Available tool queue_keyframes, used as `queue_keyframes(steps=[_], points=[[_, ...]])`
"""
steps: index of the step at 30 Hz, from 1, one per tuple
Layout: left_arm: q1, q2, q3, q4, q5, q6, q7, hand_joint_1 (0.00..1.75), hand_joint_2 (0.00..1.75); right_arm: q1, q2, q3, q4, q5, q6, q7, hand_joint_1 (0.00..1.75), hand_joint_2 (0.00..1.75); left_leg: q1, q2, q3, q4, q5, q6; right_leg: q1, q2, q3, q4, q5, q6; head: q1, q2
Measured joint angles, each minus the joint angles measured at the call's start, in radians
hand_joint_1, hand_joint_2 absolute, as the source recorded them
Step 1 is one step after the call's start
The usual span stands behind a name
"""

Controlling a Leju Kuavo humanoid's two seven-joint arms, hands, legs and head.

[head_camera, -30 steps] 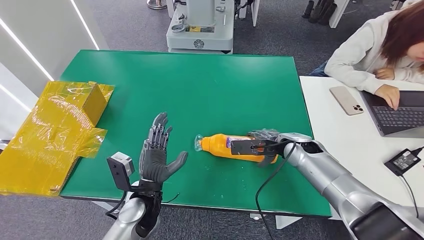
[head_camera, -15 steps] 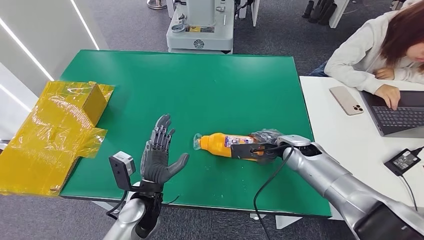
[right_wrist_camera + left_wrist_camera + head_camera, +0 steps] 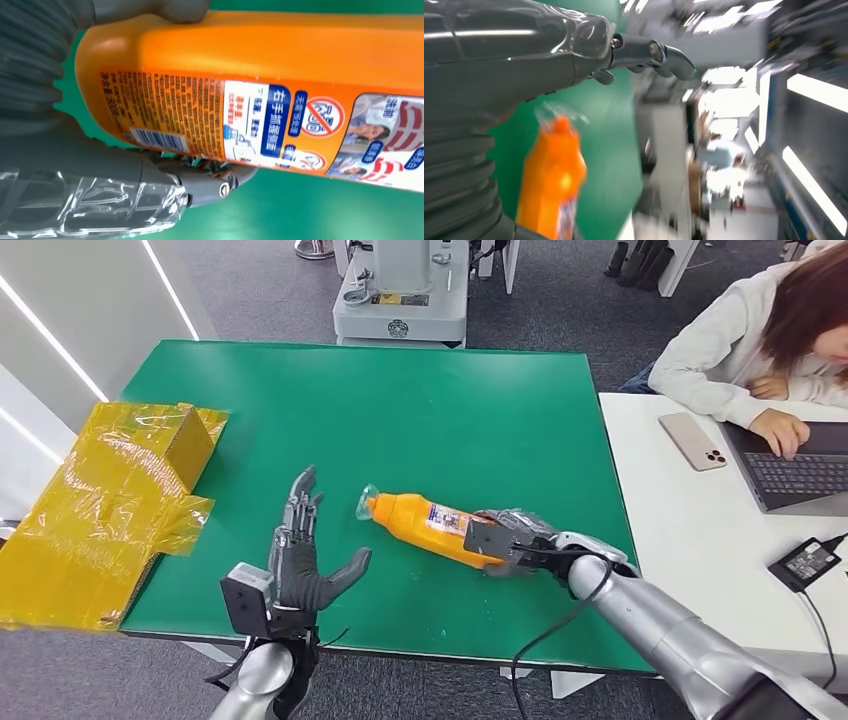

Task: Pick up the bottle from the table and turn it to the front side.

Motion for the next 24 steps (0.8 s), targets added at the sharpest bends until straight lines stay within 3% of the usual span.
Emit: queue_keyframes(steps=[4, 8, 10, 14, 22, 24], points=[[-0.001, 0.011, 0.0, -0.011, -0.065, 0.102, -0.024, 0.0, 1.75, 0.132, 0.005, -0.112, -0.159, -0.096, -0.121, -0.073, 1.75, 1.75, 0.0, -0.003, -0.001, 0.0, 0.0, 0.0, 0.0, -0.003, 0.0, 0.0, -0.001, 0.0, 0.0, 0.0], [-0.004, 0.017, 0.005, -0.013, -0.065, 0.14, -0.015, 0.0, 1.75, 0.274, 0.024, -0.197, -0.337, 0.021, -0.293, -0.106, 1.75, 1.75, 0.001, -0.003, -0.002, -0.001, -0.001, 0.0, 0.0, -0.003, -0.001, 0.0, -0.002, 0.0, 0.0, 0.0], [-0.004, 0.018, 0.009, -0.013, -0.077, 0.158, -0.007, 0.0, 1.75, 0.335, 0.038, -0.231, -0.414, 0.095, -0.329, -0.101, 1.75, 1.75, 0.0, -0.003, -0.002, -0.001, -0.001, 0.0, 0.0, -0.003, -0.001, 0.0, -0.002, 0.0, 0.0, 0.0], [-0.001, 0.022, 0.031, -0.013, -0.084, 0.155, 0.021, 0.0, 1.75, 0.415, 0.06, -0.312, -0.543, 0.176, -0.326, -0.082, 1.75, 1.75, 0.0, -0.003, -0.002, -0.001, -0.001, 0.0, 0.0, -0.003, -0.001, 0.0, -0.002, 0.0, 0.0, 0.0], [-0.003, 0.025, 0.065, -0.013, -0.008, 0.027, 0.084, 0.0, 1.75, 0.487, 0.081, -0.418, -0.635, 0.213, -0.288, -0.073, 1.75, 1.75, 0.0, -0.003, -0.002, 0.0, -0.001, 0.0, 0.0, -0.003, -0.001, 0.0, -0.002, 0.0, 0.0, 0.0], [-0.008, 0.025, 0.066, -0.013, 0.044, -0.05, 0.121, 0.0, 1.75, 0.492, 0.085, -0.426, -0.632, 0.218, -0.275, -0.077, 1.75, 1.75, 0.0, -0.002, -0.002, 0.0, -0.001, 0.0, 0.0, -0.003, -0.001, 0.0, -0.002, 0.0, 0.0, 0.0]])
